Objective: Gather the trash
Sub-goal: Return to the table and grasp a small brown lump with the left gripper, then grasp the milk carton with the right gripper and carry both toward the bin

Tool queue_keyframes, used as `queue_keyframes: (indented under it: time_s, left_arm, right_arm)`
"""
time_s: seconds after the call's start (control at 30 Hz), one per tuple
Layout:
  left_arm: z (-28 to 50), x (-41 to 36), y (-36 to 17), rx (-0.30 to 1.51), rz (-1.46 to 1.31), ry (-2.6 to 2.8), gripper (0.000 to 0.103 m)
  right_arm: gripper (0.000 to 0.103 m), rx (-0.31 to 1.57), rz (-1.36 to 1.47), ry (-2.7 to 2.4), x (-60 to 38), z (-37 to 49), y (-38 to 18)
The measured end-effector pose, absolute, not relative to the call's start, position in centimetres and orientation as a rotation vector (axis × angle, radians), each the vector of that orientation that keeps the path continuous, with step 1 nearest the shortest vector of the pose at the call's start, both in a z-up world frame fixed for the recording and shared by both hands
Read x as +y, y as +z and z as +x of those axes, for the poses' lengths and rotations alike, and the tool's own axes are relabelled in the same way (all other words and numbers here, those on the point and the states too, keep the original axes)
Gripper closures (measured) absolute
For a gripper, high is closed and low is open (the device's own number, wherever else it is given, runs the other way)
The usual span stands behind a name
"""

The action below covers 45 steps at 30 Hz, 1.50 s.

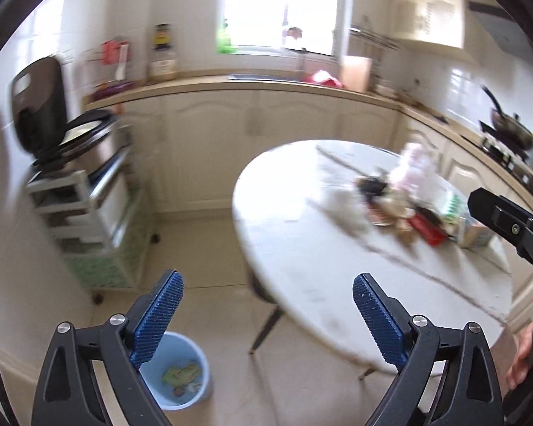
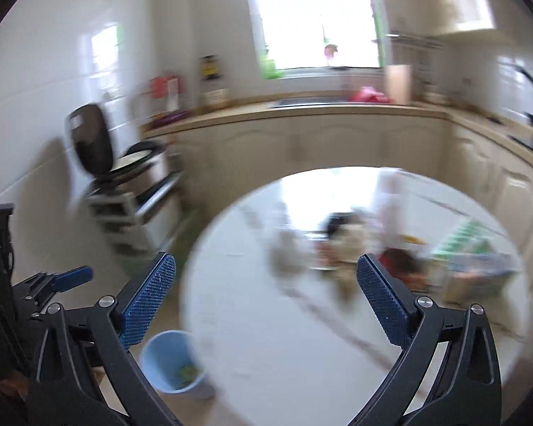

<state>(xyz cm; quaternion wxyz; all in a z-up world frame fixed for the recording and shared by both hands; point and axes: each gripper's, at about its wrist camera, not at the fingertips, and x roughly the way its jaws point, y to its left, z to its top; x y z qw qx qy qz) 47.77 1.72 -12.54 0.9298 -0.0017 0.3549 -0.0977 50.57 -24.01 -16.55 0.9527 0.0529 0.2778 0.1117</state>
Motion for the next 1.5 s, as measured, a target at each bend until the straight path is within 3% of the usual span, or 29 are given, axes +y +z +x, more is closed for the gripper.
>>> queue_keyframes:
  time_s: [0.27, 0.6, 0.67, 0.9, 0.93, 1.5]
  left_arm:
    - [54.1, -9.2, -14.3, 0.811, 0.116, -0.311, 0.009]
    - [65.0, -15.5, -19.2, 0.895, 0.196, -0.299, 0.013]
    - [66.4, -16.2, -20.5, 0.922, 0.198, -0.299, 0.036]
    - [68.8, -15.8, -21.9, 0.953, 0.145, -0.353, 0.061]
    - [68.7, -15.7, -21.9, 0.939, 0.151, -0.364, 0.081]
    - [66.3, -9.6, -21.2, 0.921, 0.098, -0.447, 0.082]
  right_arm:
    - [0.0, 0.643, 0.197, -0.007, -35.7, 50.3, -18.8]
    - [0.0, 0.707, 0.307, -0.139, -42.4, 52.1, -21.5]
    - [0.0, 0.717, 0.32, -0.146, -42.9, 52.6, -22.1]
    - [0.0, 0.767, 0.387, -0.177, -43.0, 55.5, -23.1]
    - [0.0, 0.778, 0.411, -0.194, -42.9, 56.1, -23.2]
    - [0.0, 0.94, 0.423, -0.335, -41.0, 62.2, -25.2]
